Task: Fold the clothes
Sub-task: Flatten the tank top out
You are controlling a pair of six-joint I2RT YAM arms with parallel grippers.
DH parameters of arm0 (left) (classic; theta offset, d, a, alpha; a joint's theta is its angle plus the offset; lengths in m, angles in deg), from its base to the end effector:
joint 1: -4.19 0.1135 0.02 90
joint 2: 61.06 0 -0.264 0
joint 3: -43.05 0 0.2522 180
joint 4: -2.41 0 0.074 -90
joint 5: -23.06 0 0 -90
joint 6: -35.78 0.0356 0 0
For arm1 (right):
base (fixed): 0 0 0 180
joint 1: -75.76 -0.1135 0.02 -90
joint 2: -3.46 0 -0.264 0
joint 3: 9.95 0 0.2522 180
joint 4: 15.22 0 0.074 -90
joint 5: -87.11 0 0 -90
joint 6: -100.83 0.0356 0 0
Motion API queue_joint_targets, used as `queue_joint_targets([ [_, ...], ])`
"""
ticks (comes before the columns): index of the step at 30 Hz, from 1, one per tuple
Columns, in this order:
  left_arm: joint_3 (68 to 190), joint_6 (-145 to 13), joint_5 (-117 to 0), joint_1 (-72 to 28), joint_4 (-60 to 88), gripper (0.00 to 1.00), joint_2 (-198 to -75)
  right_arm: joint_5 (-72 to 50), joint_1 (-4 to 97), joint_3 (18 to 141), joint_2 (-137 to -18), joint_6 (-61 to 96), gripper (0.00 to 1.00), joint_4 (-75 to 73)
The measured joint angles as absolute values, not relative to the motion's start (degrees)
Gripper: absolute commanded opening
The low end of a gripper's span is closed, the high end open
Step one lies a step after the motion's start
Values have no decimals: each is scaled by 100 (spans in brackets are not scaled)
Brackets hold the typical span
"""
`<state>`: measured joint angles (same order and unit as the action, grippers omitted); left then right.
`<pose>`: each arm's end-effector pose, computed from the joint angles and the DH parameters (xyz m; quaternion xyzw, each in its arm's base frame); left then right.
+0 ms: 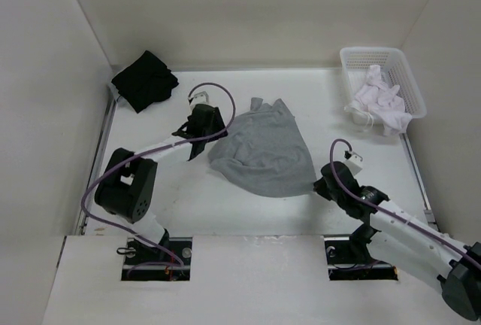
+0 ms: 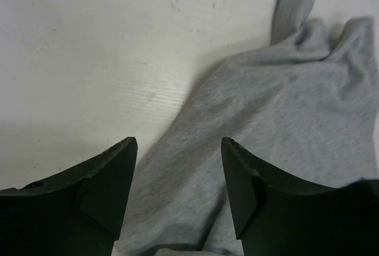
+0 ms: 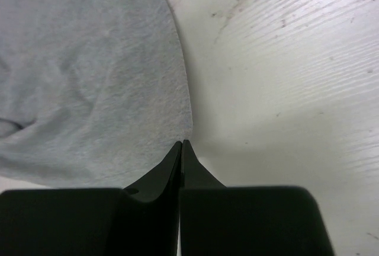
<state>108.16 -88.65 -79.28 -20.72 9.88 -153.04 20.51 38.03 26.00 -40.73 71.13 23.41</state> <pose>0.3151 -0.1380 0.2020 -0.1230 0.8720 -0.1472 0.4503 0.1298 0.0826 0.1835 0.2513 0.8785 0.1480 0.3784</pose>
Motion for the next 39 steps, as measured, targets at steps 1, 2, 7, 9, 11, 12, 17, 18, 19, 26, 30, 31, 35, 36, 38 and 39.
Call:
queue_joint_targets([
  [1,10832,-8828,-7867,-2085,1063,50,-15438,2023,3857,2600,-4182,7014,1,2321],
  [2,10810,-8806,-7858,-2111,1187,49,-15494,1970,3908,2600,-4254,6912,1,2290],
  [7,9741,-9003,-8267,-2382,1355,41,-14598,1736,4015,2600,-4551,6533,1,1847],
  [9,9140,-9241,-8413,-2503,1430,37,-13822,1647,4017,2600,-4717,6429,1,1665],
  [11,8528,-9541,-8501,-2562,1439,30,-12922,1561,4017,2600,-4831,6343,1,1534],
  [12,8242,-9685,-8544,-2562,1430,25,-12483,1526,4019,2598,-4862,6308,1,1464],
  [17,7251,-10144,-8571,-2538,1487,21,-11210,1417,4058,2598,-4864,6214,2,1219],
  [18,7190,-10164,-8520,-2549,1473,24,-11230,1398,4061,2598,-4864,6199,2,1187],
  [19,7171,-10155,-8450,-2551,1447,29,-11335,1376,4061,2598,-4864,6184,2,1149],
  [26,7251,-9801,-7998,-2546,378,45,-12638,1286,4061,2598,-4870,6107,2,1047],
  [30,7374,-9611,-7860,-2544,-153,45,-13127,1236,4061,2598,-4877,6072,2,988],
  [31,7389,-9578,-7845,-2531,-279,45,-13221,1218,4061,2598,-4877,6068,2,964],
  [35,7450,-9442,-7830,-2527,-636,45,-13505,1157,4061,2583,-4877,6050,2,852],
  [36,7470,-9416,-7830,-2535,-688,44,-13558,1142,4061,2581,-4877,6050,2,835],
  [38,7496,-9359,-7834,-2555,-787,39,-13645,1120,4061,2581,-4877,6048,2,802],
  [39,7496,-9337,-7834,-2564,-835,36,-13685,1113,4061,2581,-4886,6048,2,782],
])
